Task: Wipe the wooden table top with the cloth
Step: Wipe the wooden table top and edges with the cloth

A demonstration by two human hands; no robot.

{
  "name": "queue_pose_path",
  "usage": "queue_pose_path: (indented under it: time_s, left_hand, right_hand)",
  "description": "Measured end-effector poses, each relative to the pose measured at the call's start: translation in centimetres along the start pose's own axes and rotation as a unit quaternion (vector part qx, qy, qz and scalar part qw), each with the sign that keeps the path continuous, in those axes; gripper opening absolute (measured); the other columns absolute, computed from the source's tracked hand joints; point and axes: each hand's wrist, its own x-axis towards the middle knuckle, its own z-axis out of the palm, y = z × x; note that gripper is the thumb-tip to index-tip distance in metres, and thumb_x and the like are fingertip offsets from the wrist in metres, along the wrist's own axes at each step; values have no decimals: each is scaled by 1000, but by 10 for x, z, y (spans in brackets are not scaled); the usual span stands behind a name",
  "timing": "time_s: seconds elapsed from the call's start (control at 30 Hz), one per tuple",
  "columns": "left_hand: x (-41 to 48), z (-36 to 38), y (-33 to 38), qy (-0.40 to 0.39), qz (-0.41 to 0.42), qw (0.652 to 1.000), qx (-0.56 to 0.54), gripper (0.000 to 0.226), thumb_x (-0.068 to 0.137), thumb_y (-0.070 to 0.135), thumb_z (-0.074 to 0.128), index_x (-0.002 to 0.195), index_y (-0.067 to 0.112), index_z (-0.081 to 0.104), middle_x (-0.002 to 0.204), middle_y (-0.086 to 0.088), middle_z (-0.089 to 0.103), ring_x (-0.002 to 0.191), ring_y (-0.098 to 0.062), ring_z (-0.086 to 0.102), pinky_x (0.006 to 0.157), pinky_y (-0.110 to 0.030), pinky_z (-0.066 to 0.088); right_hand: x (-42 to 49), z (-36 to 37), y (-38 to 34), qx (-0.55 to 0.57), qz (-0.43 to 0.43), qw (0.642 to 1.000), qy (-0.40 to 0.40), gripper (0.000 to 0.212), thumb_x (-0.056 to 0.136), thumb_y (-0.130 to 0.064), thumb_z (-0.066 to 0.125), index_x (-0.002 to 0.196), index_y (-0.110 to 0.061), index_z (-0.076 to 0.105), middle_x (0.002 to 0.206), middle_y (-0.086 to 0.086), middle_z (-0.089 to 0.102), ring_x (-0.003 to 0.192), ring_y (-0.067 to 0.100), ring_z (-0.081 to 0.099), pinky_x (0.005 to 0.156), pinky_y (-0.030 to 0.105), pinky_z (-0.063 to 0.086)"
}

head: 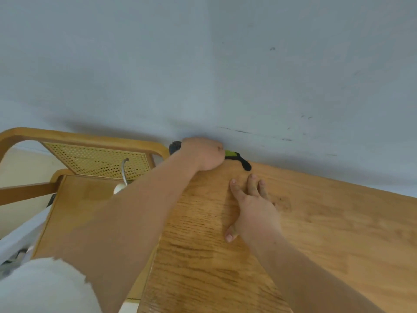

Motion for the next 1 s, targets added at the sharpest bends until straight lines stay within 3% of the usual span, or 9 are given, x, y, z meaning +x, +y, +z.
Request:
queue_pose_path:
  time_s: [0.1,0.17,0.23,0.37,0.47,0.53,0.67,0.83,1.0]
  left_hand:
    - [9,18,55,30,45,998,18,32,99,33,31,110,30,61,108,-2,66,90,-21,56,75,-38,42]
    - [12,31,78,27,85,996,29,42,99,34,35,137,34,52,127,-3,64,110,-26,57,89,-44,44]
    - [8,34,76,37,115,992,30,50,102,36,34,152,39,39,151,-2,50,134,-28,46,111,-48,32]
    - [-9,41,37,73,132,988,26,51,107,45,23,158,45,27,167,4,28,151,-22,25,125,-44,8]
    - [-13,43,12,93,80,992,-4,53,107,53,13,156,45,32,164,3,35,152,-21,26,126,-45,3]
    - [-13,46,10,118,43,992,-18,51,108,51,17,153,43,39,160,4,42,149,-21,30,125,-47,3]
    - [-15,67,51,190,-32,981,-3,45,107,44,25,148,40,44,155,1,47,145,-26,31,124,-56,4]
    - [-26,97,121,194,67,978,36,46,107,38,35,152,42,38,165,-2,31,153,-31,17,123,-62,4]
    - [-27,76,96,138,83,984,70,49,105,54,27,153,51,28,168,7,23,155,-22,14,126,-53,8]
  right_hand:
    - [-1,4,0,12,-5,1000,12,148,55,-37,99,160,-44,-5,167,4,-27,154,31,-23,119,69,16]
    - [-3,6,2,28,-16,999,27,145,53,-37,99,160,-44,1,169,0,-22,154,30,-24,118,70,14]
    - [-6,7,5,41,-28,997,51,145,52,-43,98,161,-42,2,170,-3,-17,155,27,-21,120,68,17]
    - [-15,9,23,56,-85,991,82,132,60,-57,90,160,-42,4,171,-7,-8,158,22,-5,119,58,29]
    - [-22,0,55,140,-101,978,116,102,71,-54,84,154,-46,26,169,-17,6,151,18,27,112,45,42]
    - [-20,-15,87,113,-60,982,141,93,75,-51,83,152,-43,32,167,-14,14,148,20,34,104,44,50]
    - [-8,-38,141,20,62,994,85,123,62,-56,91,158,-41,15,168,3,6,156,30,4,104,59,48]
    - [1,-38,153,41,83,995,48,131,59,-53,93,160,-41,11,170,5,-2,156,37,-8,110,67,39]
    - [5,-36,159,53,70,996,34,130,64,-51,92,161,-39,6,170,7,-11,155,39,-14,111,70,35]
